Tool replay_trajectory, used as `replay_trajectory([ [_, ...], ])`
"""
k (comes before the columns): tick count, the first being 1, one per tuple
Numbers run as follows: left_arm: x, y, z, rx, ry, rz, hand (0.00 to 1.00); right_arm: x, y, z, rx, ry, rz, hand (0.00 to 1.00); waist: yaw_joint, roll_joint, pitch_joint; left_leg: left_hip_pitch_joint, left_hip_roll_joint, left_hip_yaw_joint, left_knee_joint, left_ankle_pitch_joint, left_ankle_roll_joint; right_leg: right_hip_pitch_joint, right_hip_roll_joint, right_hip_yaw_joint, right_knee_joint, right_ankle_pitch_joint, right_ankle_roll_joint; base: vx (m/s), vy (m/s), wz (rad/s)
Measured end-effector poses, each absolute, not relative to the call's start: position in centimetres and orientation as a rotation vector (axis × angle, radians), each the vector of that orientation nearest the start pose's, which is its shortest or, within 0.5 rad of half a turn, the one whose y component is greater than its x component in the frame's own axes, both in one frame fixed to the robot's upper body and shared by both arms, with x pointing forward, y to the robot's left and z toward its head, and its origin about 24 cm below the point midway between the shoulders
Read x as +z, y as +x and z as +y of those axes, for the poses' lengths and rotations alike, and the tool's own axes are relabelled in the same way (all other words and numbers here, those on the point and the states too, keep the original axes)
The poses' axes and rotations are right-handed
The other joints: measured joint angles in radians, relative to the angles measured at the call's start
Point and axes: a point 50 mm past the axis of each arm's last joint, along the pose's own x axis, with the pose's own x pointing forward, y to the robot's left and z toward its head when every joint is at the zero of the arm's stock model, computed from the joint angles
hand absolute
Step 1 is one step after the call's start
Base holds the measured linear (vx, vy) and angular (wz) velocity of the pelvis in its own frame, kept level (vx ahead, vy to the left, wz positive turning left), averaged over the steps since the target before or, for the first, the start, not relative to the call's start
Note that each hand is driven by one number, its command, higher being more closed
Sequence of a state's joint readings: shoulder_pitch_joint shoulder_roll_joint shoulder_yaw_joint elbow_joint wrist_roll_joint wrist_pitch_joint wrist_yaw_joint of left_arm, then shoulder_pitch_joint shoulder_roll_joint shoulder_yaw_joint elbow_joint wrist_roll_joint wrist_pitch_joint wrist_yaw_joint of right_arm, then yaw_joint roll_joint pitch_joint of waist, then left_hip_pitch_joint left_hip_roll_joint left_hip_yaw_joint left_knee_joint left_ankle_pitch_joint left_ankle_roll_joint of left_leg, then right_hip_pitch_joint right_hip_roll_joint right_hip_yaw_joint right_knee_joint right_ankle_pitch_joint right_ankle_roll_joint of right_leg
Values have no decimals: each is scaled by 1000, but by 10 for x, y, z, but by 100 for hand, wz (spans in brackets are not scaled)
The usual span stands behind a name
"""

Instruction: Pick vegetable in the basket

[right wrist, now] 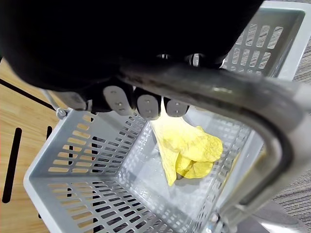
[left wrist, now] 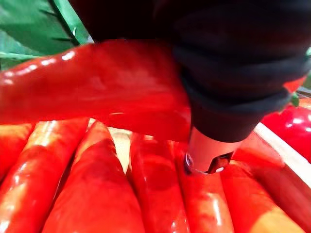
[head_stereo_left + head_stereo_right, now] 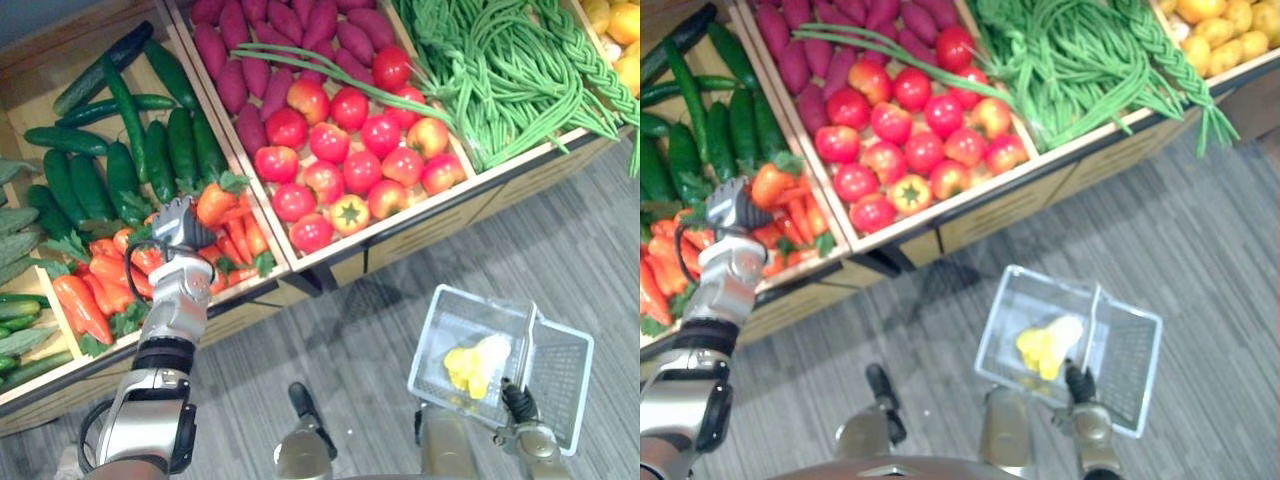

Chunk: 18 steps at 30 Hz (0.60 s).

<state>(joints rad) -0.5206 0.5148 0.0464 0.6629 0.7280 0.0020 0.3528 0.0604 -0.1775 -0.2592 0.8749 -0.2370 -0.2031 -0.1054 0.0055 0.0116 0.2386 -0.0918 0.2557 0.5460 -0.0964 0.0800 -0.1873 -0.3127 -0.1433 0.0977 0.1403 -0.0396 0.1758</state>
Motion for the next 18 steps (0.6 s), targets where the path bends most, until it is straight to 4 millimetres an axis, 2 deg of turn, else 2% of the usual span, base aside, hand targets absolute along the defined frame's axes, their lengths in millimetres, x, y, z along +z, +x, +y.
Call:
replay_trajectory([
  [7,101,336,287,440,1200,-21,100,-115,147,-256,-282,-333,723,100,0,0,0,12,2,1,0,0,0,10,0,0,1,0,0,0,0,0],
  [11,90,335,279,379,1211,-9,100,-115,147,-256,-280,-332,727,100,-2,-1,0,31,2,-4,0,0,0,34,0,-5,1,0,0,3,5,2],
  [15,86,330,280,368,1217,5,100,-116,146,-256,-280,-331,731,100,-1,-1,0,43,2,-9,0,0,0,48,-1,-8,1,0,0,-3,5,3],
  [18,91,327,277,373,1215,-36,100,-117,144,-257,-287,-329,745,100,-1,0,0,60,1,-22,0,1,0,74,-4,-34,0,-1,0,3,7,9],
])
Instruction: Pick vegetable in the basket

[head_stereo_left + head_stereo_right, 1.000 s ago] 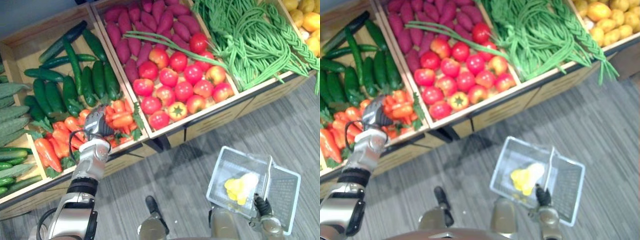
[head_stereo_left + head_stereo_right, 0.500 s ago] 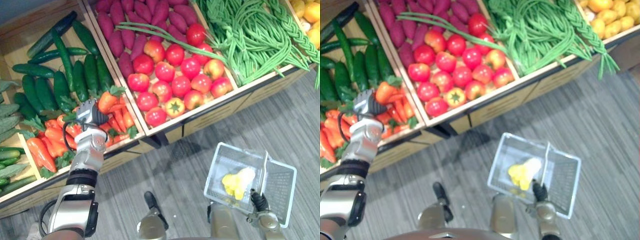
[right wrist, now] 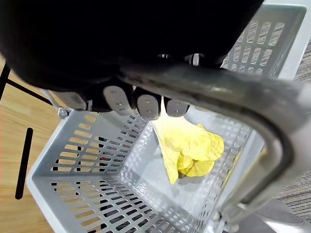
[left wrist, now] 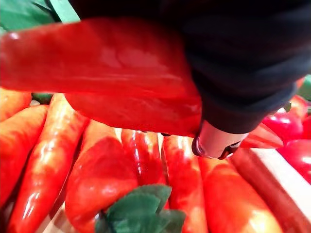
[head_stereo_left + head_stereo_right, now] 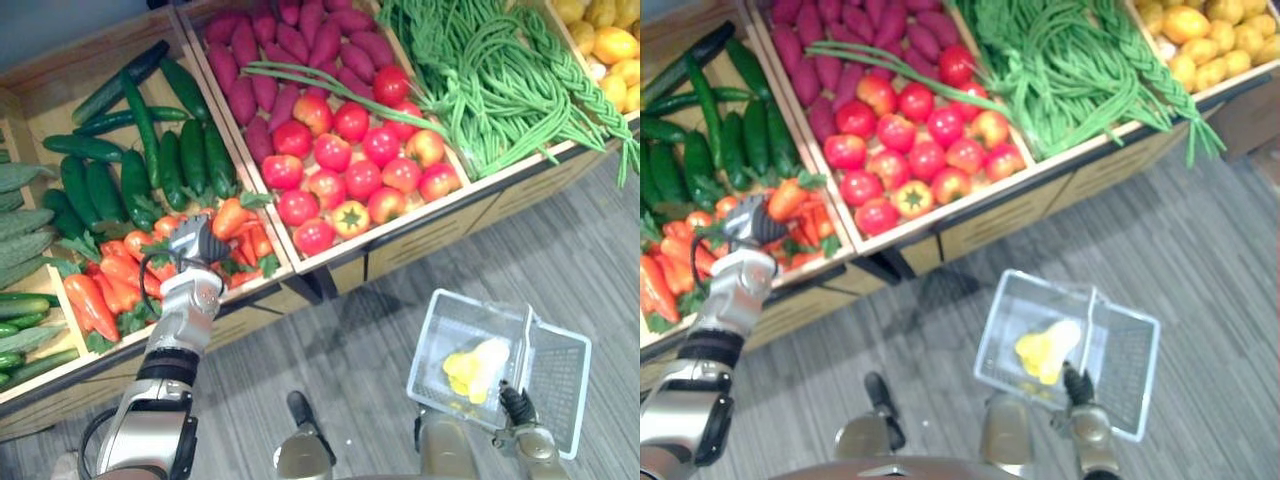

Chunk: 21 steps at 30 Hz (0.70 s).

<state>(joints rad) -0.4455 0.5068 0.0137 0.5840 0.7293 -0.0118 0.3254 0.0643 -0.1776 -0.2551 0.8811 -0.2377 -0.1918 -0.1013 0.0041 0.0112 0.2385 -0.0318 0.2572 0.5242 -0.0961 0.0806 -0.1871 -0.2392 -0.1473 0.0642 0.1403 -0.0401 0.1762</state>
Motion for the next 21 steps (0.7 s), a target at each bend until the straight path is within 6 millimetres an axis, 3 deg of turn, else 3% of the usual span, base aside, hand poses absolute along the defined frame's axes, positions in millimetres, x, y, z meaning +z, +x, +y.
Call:
replay_trajectory([
  [5,101,313,275,403,1207,-120,100,-119,137,-261,-313,-319,775,100,-3,5,-11,20,-9,-37,0,1,1,39,-6,-34,-1,-1,0,1,10,16],
  [13,92,285,277,440,1160,-151,100,-127,114,-274,-371,-305,868,100,-2,7,-88,29,-29,-72,0,5,8,77,-27,-59,-16,-2,0,-4,12,12],
  [19,115,272,261,437,1128,-343,100,-123,103,-296,-427,-339,902,100,-4,10,-141,44,-32,-66,-1,10,11,93,-27,-43,-36,-1,2,-34,-3,-5],
  [21,124,265,250,398,1089,-431,100,-115,104,-314,-434,-400,899,100,-6,10,-144,72,-34,-37,-2,9,10,104,-24,-11,-44,6,11,-32,1,-31],
])
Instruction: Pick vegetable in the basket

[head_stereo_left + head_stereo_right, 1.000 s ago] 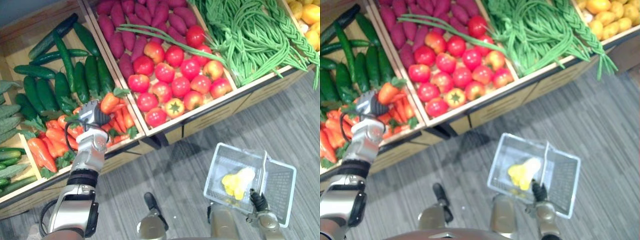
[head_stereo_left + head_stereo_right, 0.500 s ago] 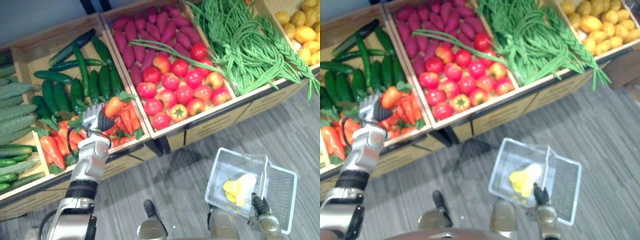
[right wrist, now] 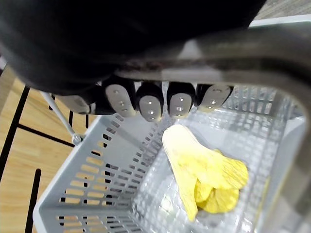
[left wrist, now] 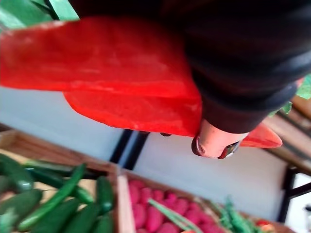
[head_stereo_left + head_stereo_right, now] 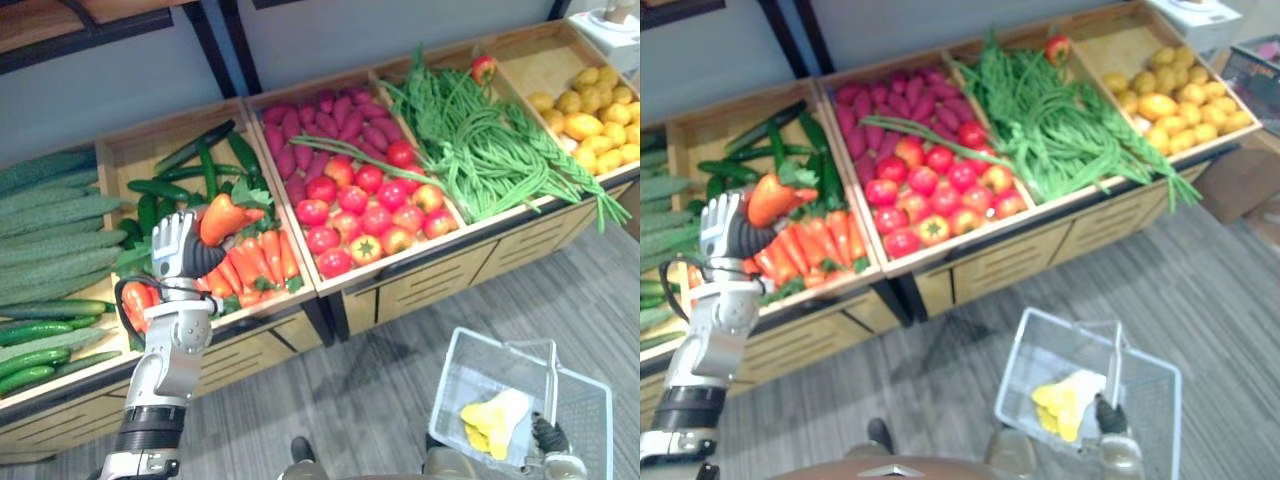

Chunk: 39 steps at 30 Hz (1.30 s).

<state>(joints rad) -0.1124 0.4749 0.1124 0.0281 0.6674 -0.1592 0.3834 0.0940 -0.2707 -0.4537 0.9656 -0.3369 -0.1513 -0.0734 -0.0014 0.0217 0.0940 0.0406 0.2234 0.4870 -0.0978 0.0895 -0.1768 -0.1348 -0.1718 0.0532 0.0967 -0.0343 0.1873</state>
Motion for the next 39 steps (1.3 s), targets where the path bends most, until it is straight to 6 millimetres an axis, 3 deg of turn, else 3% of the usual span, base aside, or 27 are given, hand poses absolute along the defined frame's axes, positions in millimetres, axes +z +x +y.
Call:
replay_trajectory([
  [4,130,264,228,224,1042,-524,100,-101,115,-333,-376,-507,876,100,-9,-4,-30,26,3,57,-3,-3,-4,-3,14,59,-25,25,8,-15,2,-45],
  [9,138,255,202,-36,1010,-622,100,-65,153,-347,-173,-791,747,100,-27,-6,-45,105,9,203,-6,-23,-27,-12,52,193,-55,62,16,-20,-6,-75],
  [15,140,242,169,-271,934,-702,100,-26,189,-347,-69,-986,572,100,-25,-11,-59,179,14,335,-3,-40,-50,-18,96,303,-60,83,17,-5,-2,-66],
  [22,143,233,116,-572,782,-802,100,22,228,-313,166,-1229,277,100,-26,-7,-67,242,25,478,6,-69,-87,-38,152,407,-50,99,14,-12,14,-53],
  [24,141,231,102,-667,770,-811,100,31,237,-298,259,-1281,190,100,-29,-5,-69,246,61,516,100,-107,-87,-41,169,439,-33,99,14,31,16,-48],
  [30,125,225,83,-834,720,-750,100,41,258,-254,486,-1366,22,100,-55,5,-70,282,92,615,184,-157,-94,-54,215,519,-9,99,14,-19,33,-45],
  [39,100,213,71,-1018,697,-639,100,57,262,-211,719,-1428,-166,100,-83,4,-70,322,123,724,277,-211,-98,-72,265,616,8,108,15,-52,25,-36],
])
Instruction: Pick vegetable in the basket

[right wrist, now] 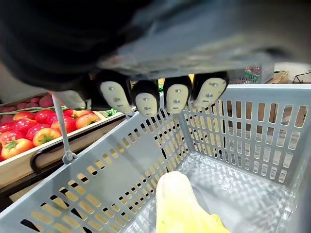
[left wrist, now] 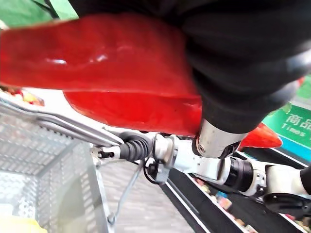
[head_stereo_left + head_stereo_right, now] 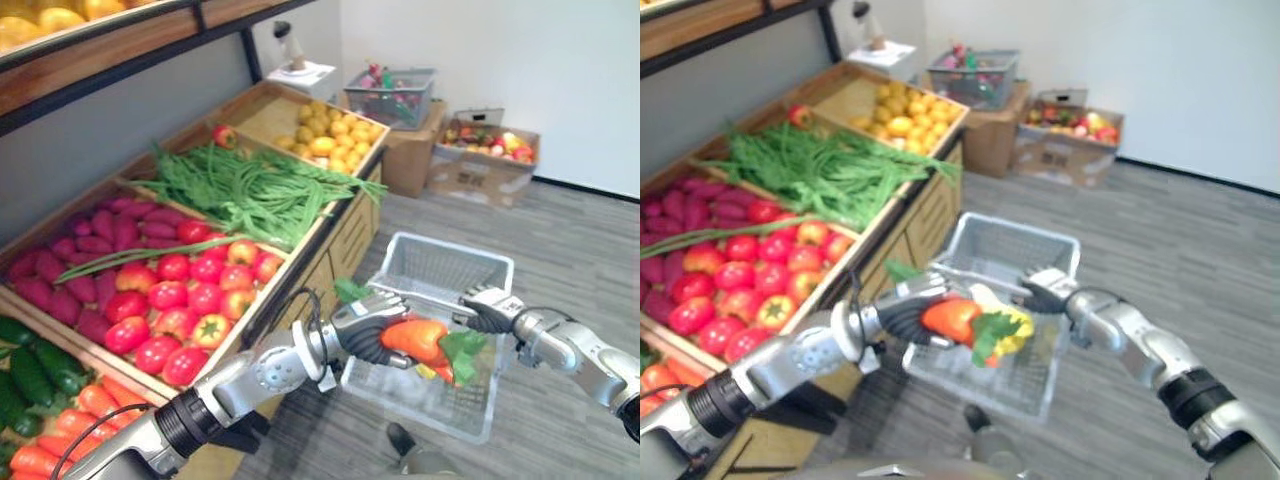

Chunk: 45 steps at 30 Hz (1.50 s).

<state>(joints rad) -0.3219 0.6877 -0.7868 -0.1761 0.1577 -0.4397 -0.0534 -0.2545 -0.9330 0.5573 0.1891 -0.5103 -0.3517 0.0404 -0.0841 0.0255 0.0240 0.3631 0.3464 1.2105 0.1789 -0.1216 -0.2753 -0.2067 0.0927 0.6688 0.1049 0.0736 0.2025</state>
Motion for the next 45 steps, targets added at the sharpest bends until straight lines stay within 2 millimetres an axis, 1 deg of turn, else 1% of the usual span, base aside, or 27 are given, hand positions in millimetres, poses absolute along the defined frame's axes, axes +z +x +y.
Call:
replay_trajectory([
  [1,100,213,71,-1019,697,-638,100,57,262,-211,721,-1429,-167,100,0,0,0,1,0,1,0,0,0,0,0,0,0,0,0,-46,13,-26],
  [2,96,212,69,-1047,706,-622,100,59,261,-207,748,-1435,-179,100,0,0,0,11,0,19,4,-4,0,0,9,17,0,3,1,-49,6,-23],
  [7,76,212,71,-1103,743,-531,100,66,263,-190,817,-1443,-244,100,-23,-3,2,26,19,53,40,-23,-2,0,28,43,0,5,0,-49,-3,-23],
  [10,63,213,68,-1150,838,-508,100,71,263,-182,833,-1431,-285,100,-36,-6,4,33,27,67,53,-27,0,-1,34,50,0,7,1,-49,-16,-11],
  [11,56,215,69,-1156,878,-493,100,74,265,-178,845,-1436,-308,100,-47,-6,4,39,29,70,55,-27,1,-1,37,50,2,7,1,-32,-15,-5],
  [13,47,217,70,-1168,929,-466,100,81,268,-172,857,-1443,-349,100,-53,-6,4,42,32,74,60,-27,1,-1,42,50,5,7,1,-45,-20,-6],
  [17,35,220,65,-1175,937,-428,100,89,273,-169,858,-1439,-372,100,-56,-6,4,45,39,76,68,-27,1,-1,46,48,6,7,1,-46,-26,-1],
  [22,19,223,66,-1177,979,-369,100,97,278,-161,866,-1441,-409,100,-65,-6,4,57,40,91,69,-27,1,0,50,47,7,6,0,-40,-19,-4],
  [24,12,223,65,-1191,1014,-354,100,99,279,-157,866,-1433,-426,100,-76,-9,5,59,42,93,69,-27,1,1,53,46,12,5,-2,-18,-9,-4],
  [31,-4,226,64,-1196,1062,-295,100,99,280,-155,875,-1407,-419,100,-81,-10,6,61,47,97,69,-26,2,-2,63,46,18,3,-6,-9,-7,0],
  [32,-7,226,64,-1198,1080,-289,0,99,280,-155,877,-1402,-417,100,-81,-10,6,61,47,97,69,-26,2,-3,63,46,18,3,-6,0,0,0],
  [36,-16,228,63,-1202,1144,-272,0,98,280,-150,883,-1388,-423,100,-83,-11,7,61,48,97,69,-26,2,-3,63,45,19,3,-6,-16,-10,0],
  [41,-18,233,59,-1179,1181,-267,0,97,280,-146,888,-1372,-431,100,-81,-14,8,61,51,95,69,-26,2,-2,63,43,20,2,-6,-36,-22,1],
  [45,-15,236,58,-1159,1171,-274,0,97,280,-147,895,-1378,-420,100,-80,-14,9,60,52,93,69,-26,2,-1,62,40,21,2,-6,-8,-5,1],
])
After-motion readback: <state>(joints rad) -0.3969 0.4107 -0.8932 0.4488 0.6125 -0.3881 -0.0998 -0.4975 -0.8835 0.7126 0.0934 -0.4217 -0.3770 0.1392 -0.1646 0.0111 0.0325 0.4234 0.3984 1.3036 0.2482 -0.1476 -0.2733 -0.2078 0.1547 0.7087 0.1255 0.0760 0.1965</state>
